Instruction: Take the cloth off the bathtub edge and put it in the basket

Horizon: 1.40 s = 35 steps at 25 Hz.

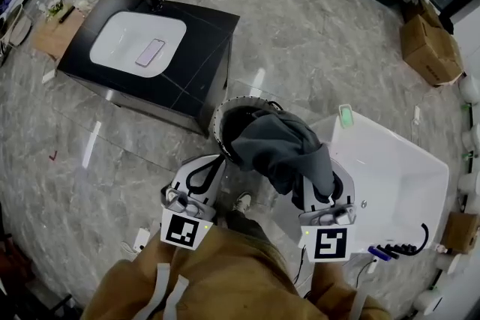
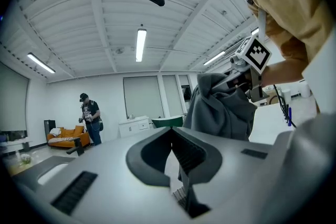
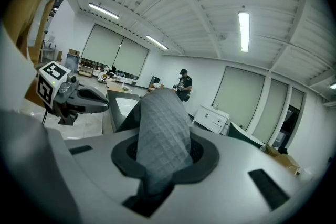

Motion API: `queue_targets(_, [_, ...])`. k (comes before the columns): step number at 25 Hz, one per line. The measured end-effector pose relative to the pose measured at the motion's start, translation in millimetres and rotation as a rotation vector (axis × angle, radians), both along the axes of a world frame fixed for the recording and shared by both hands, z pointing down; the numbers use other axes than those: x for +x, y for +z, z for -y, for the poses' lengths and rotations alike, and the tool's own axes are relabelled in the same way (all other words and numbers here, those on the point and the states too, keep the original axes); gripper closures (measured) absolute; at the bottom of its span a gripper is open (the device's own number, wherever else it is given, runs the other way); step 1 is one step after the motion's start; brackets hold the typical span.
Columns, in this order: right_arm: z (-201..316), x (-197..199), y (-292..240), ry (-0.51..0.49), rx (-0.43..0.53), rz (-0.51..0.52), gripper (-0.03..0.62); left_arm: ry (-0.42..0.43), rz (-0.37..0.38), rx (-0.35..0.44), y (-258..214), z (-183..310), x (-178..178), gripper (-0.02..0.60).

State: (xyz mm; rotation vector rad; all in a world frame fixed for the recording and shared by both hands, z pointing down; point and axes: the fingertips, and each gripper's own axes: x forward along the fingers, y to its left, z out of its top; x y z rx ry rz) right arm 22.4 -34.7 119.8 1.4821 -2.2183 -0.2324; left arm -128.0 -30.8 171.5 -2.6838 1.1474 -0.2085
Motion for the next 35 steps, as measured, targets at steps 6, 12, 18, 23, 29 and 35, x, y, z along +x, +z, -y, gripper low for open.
queue_targets(6, [48.7, 9.5, 92.3, -0.030, -0.091, -0.039, 0.516, -0.033, 0.020, -0.037, 54.9, 36.1, 11.6, 0.574])
queue_targets(12, [82.6, 8.1, 219.8, -0.029, -0.205, -0.065, 0.516, -0.055, -0.006, -0.083, 139.0, 58.3, 18.6, 0.574])
queue_targets(18, [101.0, 14.2, 337.4, -0.008, -0.231, -0.068, 0.516, -0.027, 0.038, -0.111, 247.8, 70.6, 30.4, 0.574])
queue_targets(23, [100.0, 17.7, 423.7, -0.013, -0.271, -0.099, 0.516, 0.007, 0.053, -0.135, 330.0, 74.7, 37.9, 0.574])
queue_targets(29, [101.9, 20.0, 515.8, -0.028, -0.276, -0.112, 0.514, 0.024, 0.047, -0.118, 409.8, 87.0, 47.4, 0.574])
queue_targets(35, [108.1, 19.5, 581.2, -0.022, -0.265, -0.109, 0.514, 0.060, 0.071, -0.111, 476.1, 91.9, 51.3, 0.574])
